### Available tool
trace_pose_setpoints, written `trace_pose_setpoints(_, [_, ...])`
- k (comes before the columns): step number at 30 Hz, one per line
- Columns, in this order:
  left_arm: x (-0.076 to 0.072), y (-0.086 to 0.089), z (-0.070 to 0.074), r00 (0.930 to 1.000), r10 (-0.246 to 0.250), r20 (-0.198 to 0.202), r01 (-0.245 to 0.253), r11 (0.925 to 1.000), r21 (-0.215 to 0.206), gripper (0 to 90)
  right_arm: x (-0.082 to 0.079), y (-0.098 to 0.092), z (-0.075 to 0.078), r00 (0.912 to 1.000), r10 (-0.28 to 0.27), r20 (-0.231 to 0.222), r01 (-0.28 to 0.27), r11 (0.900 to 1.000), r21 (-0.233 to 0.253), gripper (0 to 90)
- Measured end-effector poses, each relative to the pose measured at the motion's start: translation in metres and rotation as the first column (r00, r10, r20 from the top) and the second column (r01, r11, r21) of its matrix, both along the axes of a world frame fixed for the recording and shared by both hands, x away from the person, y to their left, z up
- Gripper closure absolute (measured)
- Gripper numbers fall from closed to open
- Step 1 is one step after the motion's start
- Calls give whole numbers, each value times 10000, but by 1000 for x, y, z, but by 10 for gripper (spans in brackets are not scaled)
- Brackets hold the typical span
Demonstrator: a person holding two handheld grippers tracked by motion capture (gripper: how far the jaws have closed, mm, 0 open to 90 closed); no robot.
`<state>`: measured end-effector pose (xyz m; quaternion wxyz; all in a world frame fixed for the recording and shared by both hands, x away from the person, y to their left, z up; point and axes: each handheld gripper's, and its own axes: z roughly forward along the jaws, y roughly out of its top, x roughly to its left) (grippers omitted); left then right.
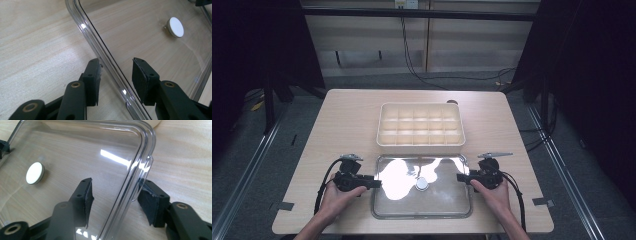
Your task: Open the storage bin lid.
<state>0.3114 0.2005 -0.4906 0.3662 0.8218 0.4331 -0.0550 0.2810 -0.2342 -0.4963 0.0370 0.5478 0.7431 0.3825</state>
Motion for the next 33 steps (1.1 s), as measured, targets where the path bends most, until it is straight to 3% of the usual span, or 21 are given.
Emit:
trace_pose_setpoints(7, [3,-2,0,9999,28,116,-30,9999,169,553,1,-1,0,10000,-69,62,68,10000,66,397])
trace_pose_setpoints(15, [6,2,4,9990,269,349,-276,9994,206,419,5,-6,5,9997,-234,109,230,9991,344,376])
trace_pose_setpoints(20, [12,9,17,9964,382,759,-374,9992,-120,348,10,-6,15,9991,-233,356,216,9986,489,364])
trace_pose_setpoints(21, [13,12,23,9946,540,892,-513,9982,-326,332,10,-9,19,9979,-263,587,222,9974,684,359])
trace_pose_setpoints(23, [13,14,26,9931,559,1028,-532,9982,-284,317,9,-10,20,9975,-290,646,240,9967,773,356])
trace_pose_setpoints(24, [11,15,29,9912,635,1165,-599,9976,-347,301,6,-12,24,9963,-243,822,163,9951,974,342])
trace_pose_setpoints(26, [4,17,35,9870,612,1487,-569,9978,-327,292,1,-12,27,9943,-94,1063,-6,9956,939,334])
trace_pose_setpoints(29, [-6,21,37,9854,589,1599,-516,9974,-494,290,-9,-11,34,9901,102,1400,-224,9961,855,319])
trace_pose_setpoints(33, [-18,26,37,9819,584,1801,-521,9979,-397,284,-22,-9,41,9837,353,1764,-491,9960,742,307])
